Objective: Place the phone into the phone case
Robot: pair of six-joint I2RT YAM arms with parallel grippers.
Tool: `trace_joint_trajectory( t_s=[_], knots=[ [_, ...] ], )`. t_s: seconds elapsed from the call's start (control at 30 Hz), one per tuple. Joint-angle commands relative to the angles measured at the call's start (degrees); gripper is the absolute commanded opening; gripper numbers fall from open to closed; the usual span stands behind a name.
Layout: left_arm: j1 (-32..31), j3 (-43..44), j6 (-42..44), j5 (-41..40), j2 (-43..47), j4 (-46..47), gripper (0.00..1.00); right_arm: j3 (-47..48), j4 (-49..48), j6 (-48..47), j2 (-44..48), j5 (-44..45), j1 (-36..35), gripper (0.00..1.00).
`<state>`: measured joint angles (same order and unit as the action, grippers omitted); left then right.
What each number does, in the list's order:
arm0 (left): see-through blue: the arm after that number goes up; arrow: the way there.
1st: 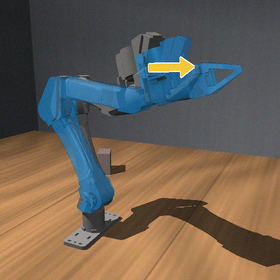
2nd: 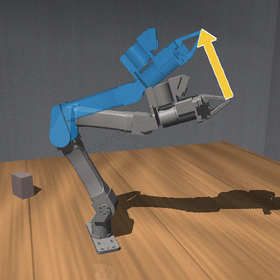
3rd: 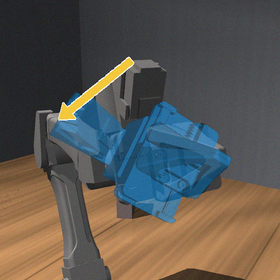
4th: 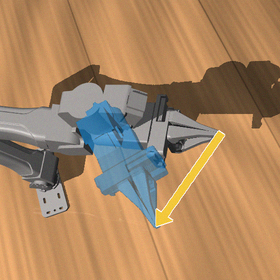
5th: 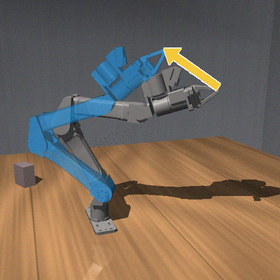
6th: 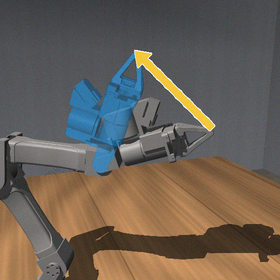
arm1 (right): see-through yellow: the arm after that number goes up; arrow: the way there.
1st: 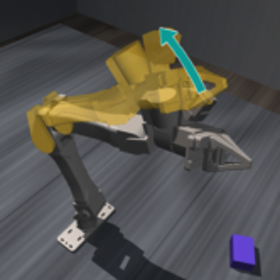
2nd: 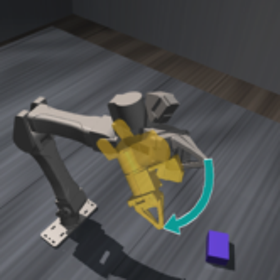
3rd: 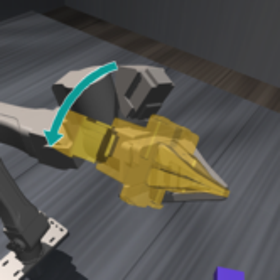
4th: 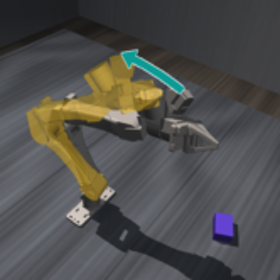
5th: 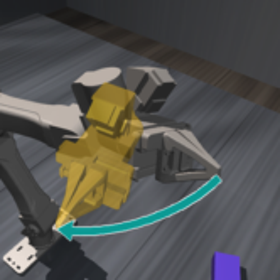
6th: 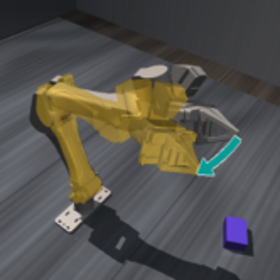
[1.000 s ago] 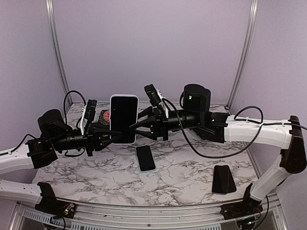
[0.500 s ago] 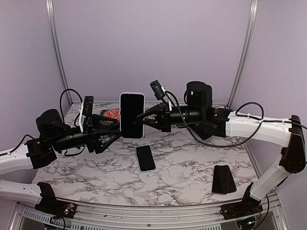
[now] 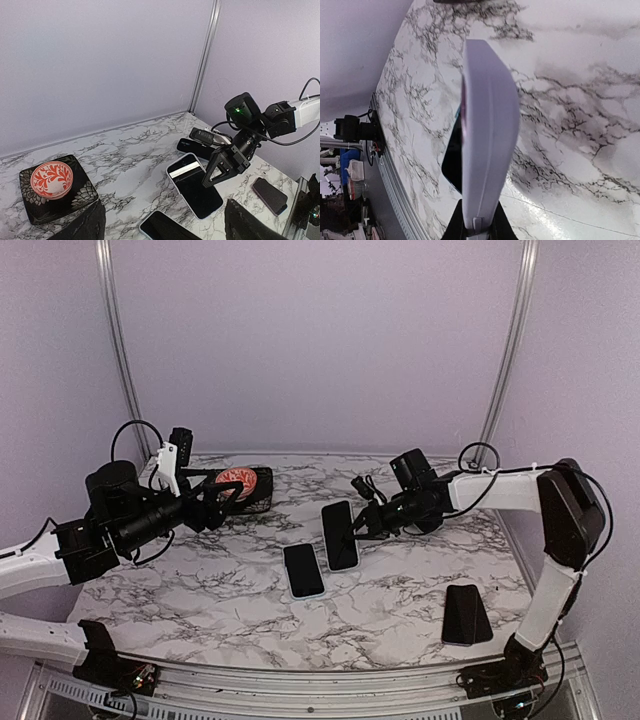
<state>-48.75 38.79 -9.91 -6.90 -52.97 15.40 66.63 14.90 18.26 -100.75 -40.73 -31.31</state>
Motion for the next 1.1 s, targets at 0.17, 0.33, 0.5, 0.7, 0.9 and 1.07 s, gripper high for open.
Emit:
trace_joint_trajectory(
  t_s=[0.17,0.33,0.5,0.7,0.9,1.07],
  knots=[
    [0.32,3.22,0.33,-3.65,-1.16,-4.96,0.83,8.26,11.53,-8.11,-11.32,-7.58,0.14,0.0],
    [0.41,3.33,0.25,-3.49,-1.21,-5.14,0.83,9.34,12.64,-7.37,-14.43,-3.17,0.83,0.07],
    [0.49,3.49,0.11,-3.47,-1.46,-5.27,0.83,11.8,15.53,-8.19,-17.1,3.16,0.81,0.18],
    [0.59,3.5,0.03,-3.48,-1.52,-5.29,0.83,12.58,17.07,-7.61,-17.08,8.4,0.83,0.19],
    [0.74,3.58,-0.25,-3.14,-2.02,-5.29,0.83,13.05,19.01,-7.03,-15.42,12.68,0.77,0.28],
    [0.98,3.69,-0.36,-3.12,-2.14,-5.47,0.83,14.67,21.35,-7.36,-12.05,18.19,0.72,0.38]
  ],
)
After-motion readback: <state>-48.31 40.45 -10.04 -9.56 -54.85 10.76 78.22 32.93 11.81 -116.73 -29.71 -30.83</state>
